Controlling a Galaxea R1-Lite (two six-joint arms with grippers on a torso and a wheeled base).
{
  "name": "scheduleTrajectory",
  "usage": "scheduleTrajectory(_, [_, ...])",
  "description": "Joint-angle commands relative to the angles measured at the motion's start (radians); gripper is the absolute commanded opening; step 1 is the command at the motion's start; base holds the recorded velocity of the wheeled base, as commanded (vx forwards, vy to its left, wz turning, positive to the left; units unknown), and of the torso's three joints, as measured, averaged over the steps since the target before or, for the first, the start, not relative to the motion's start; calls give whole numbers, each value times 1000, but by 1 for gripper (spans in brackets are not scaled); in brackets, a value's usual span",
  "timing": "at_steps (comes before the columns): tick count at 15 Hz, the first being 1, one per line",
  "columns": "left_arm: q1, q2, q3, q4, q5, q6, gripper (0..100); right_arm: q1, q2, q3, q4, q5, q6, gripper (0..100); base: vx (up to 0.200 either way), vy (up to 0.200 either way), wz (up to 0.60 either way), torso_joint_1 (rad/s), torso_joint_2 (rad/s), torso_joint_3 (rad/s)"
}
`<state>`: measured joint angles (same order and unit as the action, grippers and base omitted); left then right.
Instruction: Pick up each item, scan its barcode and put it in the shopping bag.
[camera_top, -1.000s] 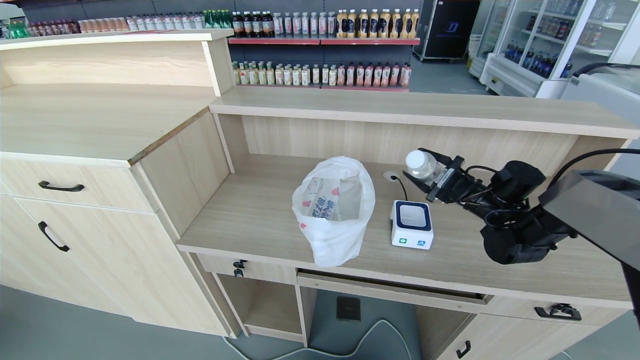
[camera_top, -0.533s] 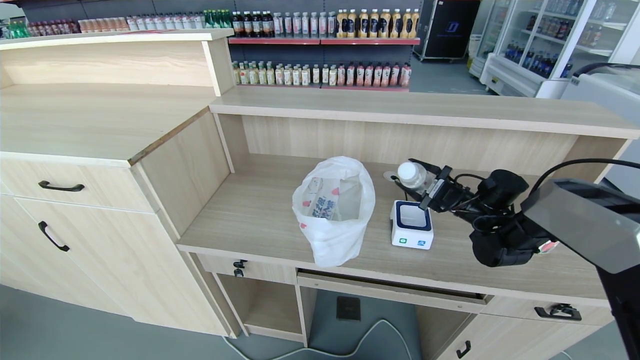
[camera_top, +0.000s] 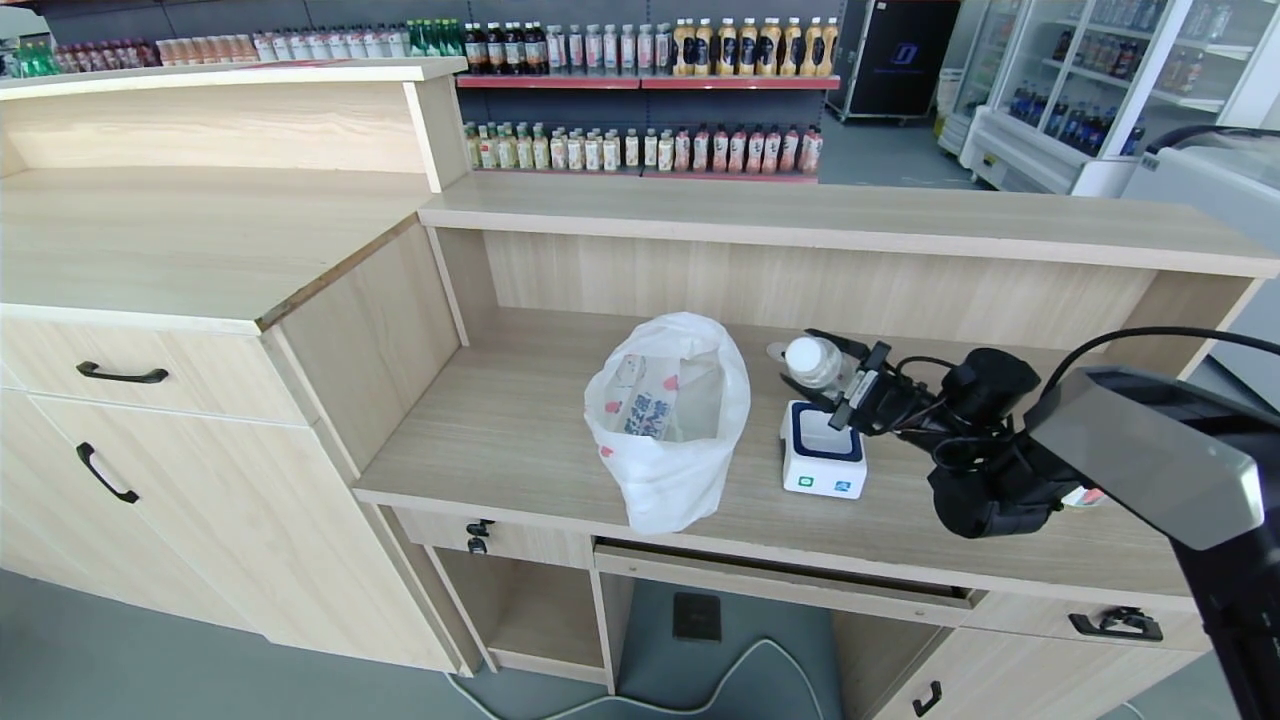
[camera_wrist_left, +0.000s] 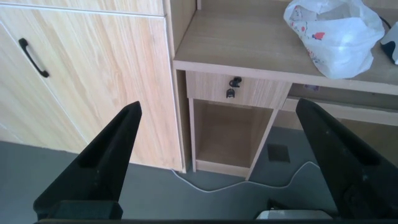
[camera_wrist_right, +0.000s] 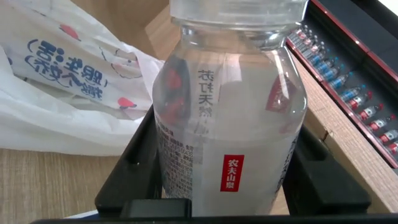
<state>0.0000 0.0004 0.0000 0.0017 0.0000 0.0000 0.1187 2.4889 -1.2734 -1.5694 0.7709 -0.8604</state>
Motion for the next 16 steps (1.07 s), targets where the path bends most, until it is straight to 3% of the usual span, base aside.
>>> scheduleTrajectory(1, [0, 0, 0, 0, 0, 0, 100, 10, 15, -18, -1, 1, 0, 0, 0, 0, 0, 0, 0, 0])
scheduleTrajectory(16, [0, 0, 0, 0, 0, 0, 100, 30, 44, -52, -1, 11, 6, 0, 0, 0, 0, 0, 0, 0])
